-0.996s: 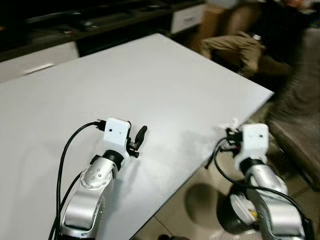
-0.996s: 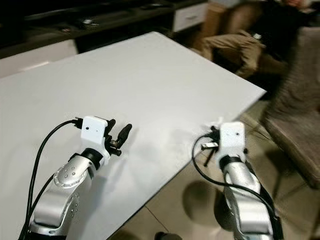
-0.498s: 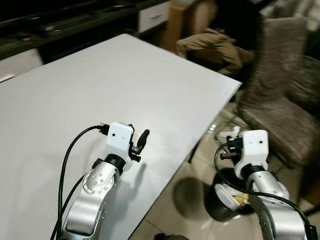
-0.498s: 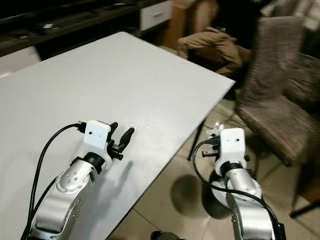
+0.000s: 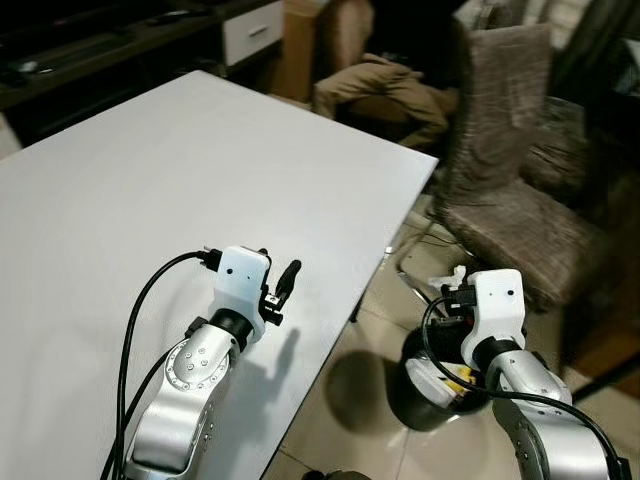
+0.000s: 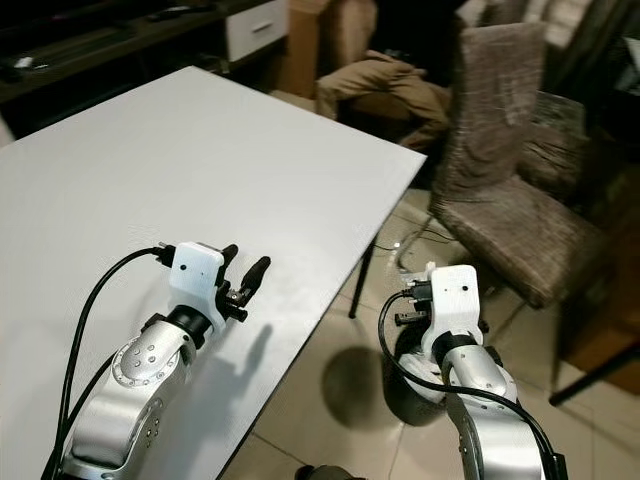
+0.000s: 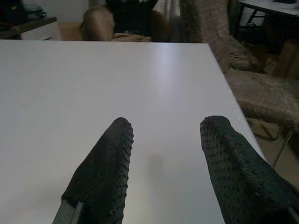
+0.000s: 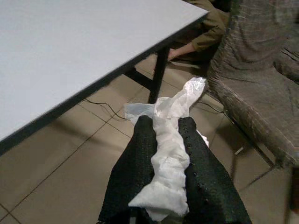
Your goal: Picking trash to rubbish bin
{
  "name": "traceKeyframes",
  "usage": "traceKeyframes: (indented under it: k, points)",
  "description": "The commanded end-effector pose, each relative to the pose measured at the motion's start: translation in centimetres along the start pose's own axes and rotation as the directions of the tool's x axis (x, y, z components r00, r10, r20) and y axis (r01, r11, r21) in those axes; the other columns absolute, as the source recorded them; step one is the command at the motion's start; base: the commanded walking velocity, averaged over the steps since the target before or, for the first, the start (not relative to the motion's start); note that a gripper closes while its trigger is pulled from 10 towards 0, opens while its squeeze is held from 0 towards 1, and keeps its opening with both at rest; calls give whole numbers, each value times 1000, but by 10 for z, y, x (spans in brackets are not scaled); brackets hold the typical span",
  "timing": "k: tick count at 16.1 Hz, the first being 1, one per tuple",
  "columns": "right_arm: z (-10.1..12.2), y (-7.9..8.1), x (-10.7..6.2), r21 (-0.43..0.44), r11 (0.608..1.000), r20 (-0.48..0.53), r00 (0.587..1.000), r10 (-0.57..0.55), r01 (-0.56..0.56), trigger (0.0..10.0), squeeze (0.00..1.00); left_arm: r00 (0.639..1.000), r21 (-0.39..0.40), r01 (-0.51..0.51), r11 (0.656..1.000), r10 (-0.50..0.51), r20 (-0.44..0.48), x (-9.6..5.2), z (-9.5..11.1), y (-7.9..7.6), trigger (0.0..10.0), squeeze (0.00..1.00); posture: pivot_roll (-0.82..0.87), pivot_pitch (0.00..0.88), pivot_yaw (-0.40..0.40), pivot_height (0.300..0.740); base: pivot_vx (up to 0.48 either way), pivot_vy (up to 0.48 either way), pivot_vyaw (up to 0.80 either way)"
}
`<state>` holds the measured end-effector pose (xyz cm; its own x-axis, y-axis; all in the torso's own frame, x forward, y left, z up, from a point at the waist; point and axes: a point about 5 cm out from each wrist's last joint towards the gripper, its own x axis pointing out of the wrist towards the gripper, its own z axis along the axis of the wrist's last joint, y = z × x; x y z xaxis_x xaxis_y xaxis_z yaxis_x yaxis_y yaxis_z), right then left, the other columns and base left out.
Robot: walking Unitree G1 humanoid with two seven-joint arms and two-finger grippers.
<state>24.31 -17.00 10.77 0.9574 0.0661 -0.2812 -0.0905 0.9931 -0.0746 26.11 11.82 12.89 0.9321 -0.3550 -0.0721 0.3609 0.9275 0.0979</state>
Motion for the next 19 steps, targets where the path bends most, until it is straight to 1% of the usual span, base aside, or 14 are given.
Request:
traceKeyframes:
  k: [1, 5, 8, 9, 11, 14, 16, 17, 18, 19]
  points:
    - [3, -1, -2, 1, 1000, 5, 1000, -2, 2, 10000, 0, 1000, 9, -1, 1000, 1, 5, 0, 1, -1, 10000, 0, -185, 0, -56, 740, 0, 0, -800]
    - [6, -2, 1, -1, 1000, 10, 1000, -2, 2, 10000, 0, 999, -10, -17, 1000, 17, 43, 2, 7, 2, 10000, 0, -185, 0, -56, 740, 0, 0, -800]
    - [6, -1, 0, -2, 1000, 8, 1000, 2, -2, 10000, 0, 998, -24, -45, 999, 46, 38, 2, 4, 3, 10000, 0, -187, 0, -58, 740, 0, 0, -800]
    - [5, 1, 0, 3, 1000, 10, 1000, 17, -17, 10000, 0, 997, -7, -75, 997, 75, 15, 2, -3, 5, 10000, 0, -187, 0, -58, 740, 0, 0, -800]
    - [7, 5, 0, 8, 999, 35, 998, 45, -45, 10000, 0, 995, 32, -99, 995, 99, -1, -1, -9, 7, 10000, 0, -180, 0, -61, 740, 0, 0, -800]
    - [11, 7, 1, 12, 998, 66, 996, 57, -58, 10000, 0, 992, 27, -128, 991, 128, 17, -2, -7, 9, 10000, 0, -177, 0, -62, 740, 0, 0, -800]
    - [12, 8, 2, -12, 998, 106, 993, 55, -54, 10000, 0, 989, 26, -146, 989, 145, 27, 1, -7, 9, 10000, 0, -178, 0, -65, 740, 0, 0, -800]
    - [10, 7, 2, -39, 998, 114, 992, 53, -49, 10000, 0, 989, 10, -146, 989, 146, 25, 2, -9, 7, 10000, 0, -181, 0, -68, 740, 0, 0, -800]
    - [7, 7, 3, -54, 997, 111, 992, 54, -48, 10000, 0, 990, 6, -140, 990, 140, 26, 2, -11, 6, 10000, 0, -181, 0, -68, 740, 0, 0, -800]
    - [5, 8, 3, -54, 997, 102, 993, 62, -56, 10000, 0, 992, 24, -123, 992, 123, 25, 2, -12, 4, 10000, 0, -183, 0, -72, 740, 0, 0, -800]
